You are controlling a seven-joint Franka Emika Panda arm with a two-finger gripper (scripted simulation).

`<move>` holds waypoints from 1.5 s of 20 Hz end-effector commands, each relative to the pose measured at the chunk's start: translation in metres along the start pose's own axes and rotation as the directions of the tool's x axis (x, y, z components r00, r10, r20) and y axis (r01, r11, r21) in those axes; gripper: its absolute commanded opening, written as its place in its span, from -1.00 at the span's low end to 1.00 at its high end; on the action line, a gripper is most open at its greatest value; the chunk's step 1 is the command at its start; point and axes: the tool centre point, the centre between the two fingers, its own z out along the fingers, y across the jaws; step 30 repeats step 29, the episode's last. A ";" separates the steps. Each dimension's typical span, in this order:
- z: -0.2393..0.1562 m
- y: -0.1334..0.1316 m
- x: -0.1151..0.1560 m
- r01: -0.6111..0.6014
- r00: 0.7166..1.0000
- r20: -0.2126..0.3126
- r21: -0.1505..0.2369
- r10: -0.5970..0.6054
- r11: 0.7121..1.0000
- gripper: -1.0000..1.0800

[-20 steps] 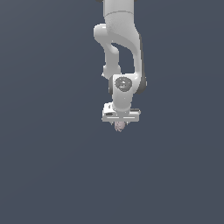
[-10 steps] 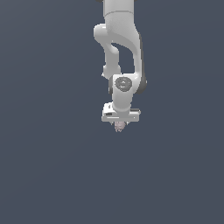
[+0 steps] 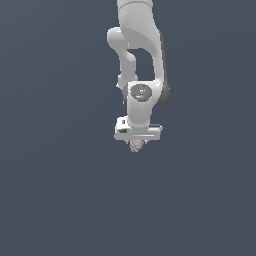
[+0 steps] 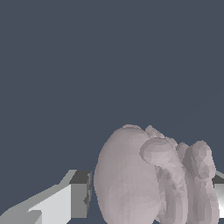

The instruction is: Pick up the object and move it to a goal position.

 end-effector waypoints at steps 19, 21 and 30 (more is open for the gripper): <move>-0.112 0.016 0.096 0.000 1.000 0.000 0.000 0.000 1.000 -1.00; -0.116 0.017 0.101 0.000 1.000 0.000 0.000 0.000 1.000 -1.00; -0.124 0.018 0.108 0.000 1.000 0.000 0.000 0.000 1.000 -1.00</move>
